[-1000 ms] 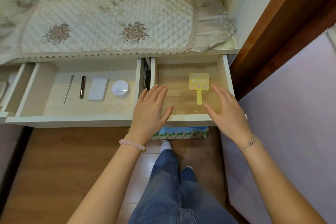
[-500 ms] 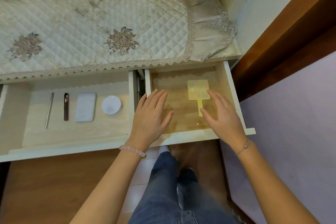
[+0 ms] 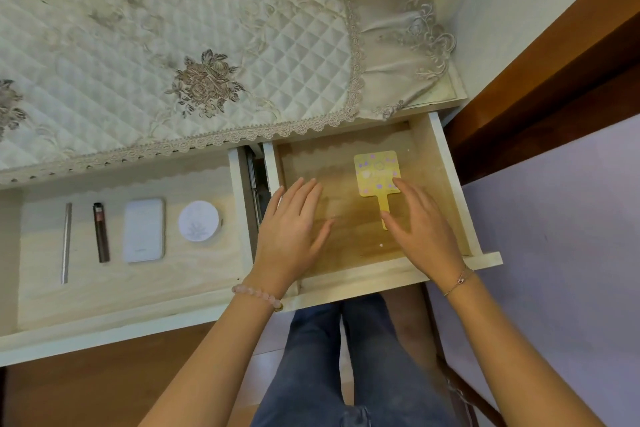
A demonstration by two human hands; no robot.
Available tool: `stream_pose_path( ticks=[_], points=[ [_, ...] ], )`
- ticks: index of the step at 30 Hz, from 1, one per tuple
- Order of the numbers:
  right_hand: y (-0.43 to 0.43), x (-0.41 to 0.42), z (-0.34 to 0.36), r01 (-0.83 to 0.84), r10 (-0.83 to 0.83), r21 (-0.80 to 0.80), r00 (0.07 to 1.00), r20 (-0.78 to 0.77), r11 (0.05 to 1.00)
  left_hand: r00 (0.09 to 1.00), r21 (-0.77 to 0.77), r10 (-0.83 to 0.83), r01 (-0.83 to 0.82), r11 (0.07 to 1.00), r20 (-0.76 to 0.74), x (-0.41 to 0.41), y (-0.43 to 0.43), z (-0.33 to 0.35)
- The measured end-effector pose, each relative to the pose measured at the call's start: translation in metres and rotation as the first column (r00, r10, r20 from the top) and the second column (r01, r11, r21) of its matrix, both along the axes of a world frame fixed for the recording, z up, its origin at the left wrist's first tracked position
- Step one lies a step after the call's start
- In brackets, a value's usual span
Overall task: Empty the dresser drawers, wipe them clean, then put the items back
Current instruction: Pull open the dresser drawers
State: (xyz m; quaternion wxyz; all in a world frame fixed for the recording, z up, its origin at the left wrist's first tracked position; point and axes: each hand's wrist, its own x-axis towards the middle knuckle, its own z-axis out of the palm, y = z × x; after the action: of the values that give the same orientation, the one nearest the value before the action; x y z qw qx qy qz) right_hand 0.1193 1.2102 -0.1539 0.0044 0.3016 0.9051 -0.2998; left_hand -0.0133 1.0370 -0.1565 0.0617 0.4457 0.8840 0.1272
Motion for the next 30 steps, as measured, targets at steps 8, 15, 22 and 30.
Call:
stream_pose_path(
  ticks=[8,15,22,30],
  points=[
    [0.021,-0.003,-0.025,-0.008,0.011,-0.038,0.995,0.096,0.999,0.998,0.017,0.026,-0.027,0.999,0.052,0.0,0.012,-0.02],
    [0.035,-0.008,-0.049,0.026,-0.013,-0.081,0.988,0.154,0.996,0.996,-0.056,0.042,-0.038,0.998,0.083,-0.002,0.029,-0.027],
    [0.032,-0.019,-0.08,0.287,-0.253,-0.125,0.939,0.231,0.95,0.994,-0.083,0.055,-0.047,0.995,0.096,-0.004,0.03,-0.032],
    [0.021,-0.033,-0.095,0.427,-0.38,-0.152,0.887,0.262,0.891,0.991,-0.08,0.073,-0.064,0.995,0.11,-0.003,0.026,-0.032]
  ],
)
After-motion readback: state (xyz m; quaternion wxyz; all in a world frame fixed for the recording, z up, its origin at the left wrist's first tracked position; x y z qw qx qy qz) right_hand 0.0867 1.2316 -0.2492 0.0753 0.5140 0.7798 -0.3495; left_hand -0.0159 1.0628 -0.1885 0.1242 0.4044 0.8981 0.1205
